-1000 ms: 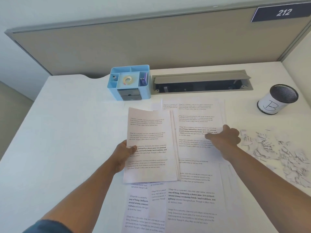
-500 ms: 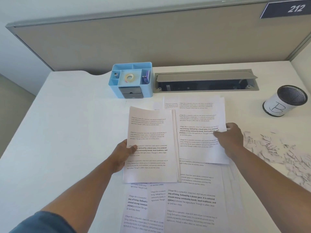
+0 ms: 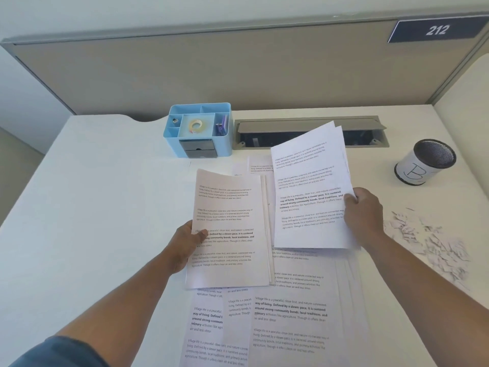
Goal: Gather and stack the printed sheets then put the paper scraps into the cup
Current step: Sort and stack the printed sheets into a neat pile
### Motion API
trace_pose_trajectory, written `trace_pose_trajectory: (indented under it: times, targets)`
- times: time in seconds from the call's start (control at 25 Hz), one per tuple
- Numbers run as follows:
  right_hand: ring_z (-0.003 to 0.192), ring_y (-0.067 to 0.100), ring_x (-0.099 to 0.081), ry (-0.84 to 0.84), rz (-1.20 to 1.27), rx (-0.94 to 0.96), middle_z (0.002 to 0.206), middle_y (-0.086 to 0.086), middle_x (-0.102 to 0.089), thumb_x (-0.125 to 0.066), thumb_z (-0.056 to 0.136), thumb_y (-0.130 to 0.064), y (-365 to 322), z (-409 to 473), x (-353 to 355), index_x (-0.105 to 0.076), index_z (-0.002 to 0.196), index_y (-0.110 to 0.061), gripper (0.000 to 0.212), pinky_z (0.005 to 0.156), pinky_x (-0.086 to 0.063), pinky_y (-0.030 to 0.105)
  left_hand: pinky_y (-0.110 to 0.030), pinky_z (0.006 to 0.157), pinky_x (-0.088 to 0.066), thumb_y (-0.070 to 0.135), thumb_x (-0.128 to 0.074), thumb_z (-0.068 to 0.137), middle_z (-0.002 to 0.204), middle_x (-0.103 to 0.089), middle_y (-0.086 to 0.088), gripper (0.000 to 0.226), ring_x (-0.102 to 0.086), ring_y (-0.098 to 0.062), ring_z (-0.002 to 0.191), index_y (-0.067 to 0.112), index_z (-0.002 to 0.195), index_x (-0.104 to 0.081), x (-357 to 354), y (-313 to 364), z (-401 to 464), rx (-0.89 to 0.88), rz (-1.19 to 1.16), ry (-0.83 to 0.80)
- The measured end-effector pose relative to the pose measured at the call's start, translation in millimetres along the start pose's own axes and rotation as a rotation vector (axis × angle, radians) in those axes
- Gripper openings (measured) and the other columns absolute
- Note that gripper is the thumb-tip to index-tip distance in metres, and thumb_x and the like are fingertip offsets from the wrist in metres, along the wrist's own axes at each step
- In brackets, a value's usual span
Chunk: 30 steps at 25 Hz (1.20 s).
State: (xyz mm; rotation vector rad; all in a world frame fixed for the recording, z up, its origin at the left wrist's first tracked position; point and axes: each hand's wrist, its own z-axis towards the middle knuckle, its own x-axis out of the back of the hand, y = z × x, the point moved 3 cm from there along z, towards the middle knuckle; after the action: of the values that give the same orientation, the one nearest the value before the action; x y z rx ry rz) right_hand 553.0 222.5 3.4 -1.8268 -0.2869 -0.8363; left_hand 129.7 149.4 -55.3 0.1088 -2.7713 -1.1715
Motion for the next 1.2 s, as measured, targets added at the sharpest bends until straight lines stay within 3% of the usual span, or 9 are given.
trace_pose_trajectory:
  times: [0.2, 0.36, 0.6, 0.76, 0.96, 1.2]
  targets:
    - [0.070, 0.024, -0.054, -0.120, 0.200, -0.033, 0.081, 0.005, -0.063, -0.049, 0.102, -0.022, -8.8, -14.2, 4.3, -0.060, 0.091, -0.003, 0.024, 0.064, -0.042, 0.032, -0.056, 0.092, -0.058, 0.006, -0.057, 0.104, 0.110, -0.078, -0.009, 0.020, -0.073, -0.037, 0.103, 0.016, 0.119, -0.065, -2.0, 1.4, -7.9, -0.031, 0.010, 0.027]
    - [0.082, 0.023, -0.073, -0.282, 0.332, -0.073, 0.095, 0.000, -0.077, -0.055, 0.104, -0.019, -17.5, -43.3, -7.3, -0.070, 0.100, -0.018, 0.016, 0.077, -0.060, 0.038, -0.059, 0.093, -0.058, 0.005, -0.057, 0.103, 0.111, -0.078, -0.011, 0.020, -0.074, -0.037, 0.101, 0.016, 0.117, -0.066, -3.7, 4.9, -17.5, -0.043, -0.008, 0.032]
    - [0.089, 0.029, -0.076, -0.445, 0.417, -0.113, 0.097, 0.004, -0.080, -0.058, 0.103, -0.017, -32.3, -87.2, -33.5, -0.070, 0.107, -0.019, 0.012, 0.084, -0.062, 0.050, -0.056, 0.082, -0.061, 0.003, -0.058, 0.103, 0.115, -0.077, -0.013, 0.028, -0.074, -0.038, 0.103, 0.013, 0.128, -0.062, -6.4, 19.6, -53.7, -0.097, -0.206, -0.060]
    - [0.086, 0.028, -0.072, -0.495, 0.560, -0.163, 0.108, 0.013, -0.077, -0.058, 0.103, -0.015, -47.2, -112.4, -43.7, -0.067, 0.108, -0.012, 0.010, 0.076, -0.061, 0.043, -0.064, 0.094, -0.055, 0.003, -0.054, 0.104, 0.124, -0.073, -0.015, 0.032, -0.071, -0.040, 0.112, 0.016, 0.133, -0.060, -9.7, 25.4, -78.8, -0.103, -0.311, -0.172]
    - [0.107, 0.031, -0.071, -0.616, 0.655, -0.167, 0.125, 0.010, -0.071, -0.059, 0.101, -0.008, -55.4, -136.6, -47.5, -0.055, 0.127, -0.021, 0.029, 0.095, -0.057, 0.055, -0.058, 0.095, -0.056, 0.004, -0.054, 0.102, 0.127, -0.072, -0.017, 0.035, -0.070, -0.040, 0.113, 0.015, 0.134, -0.062, -13.3, 12.5, -101.8, -0.096, -0.399, -0.227]
    - [0.112, 0.023, -0.072, -0.837, 0.602, -0.061, 0.126, 0.000, -0.073, -0.060, 0.098, 0.004, -65.1, -159.9, -47.5, -0.046, 0.139, -0.032, 0.056, 0.085, -0.061, 0.039, -0.060, 0.097, -0.055, -0.010, -0.055, 0.093, 0.128, -0.070, -0.021, 0.043, -0.069, -0.042, 0.111, 0.012, 0.128, -0.067, -13.1, 3.5, -115.3, -0.102, -0.335, -0.275]
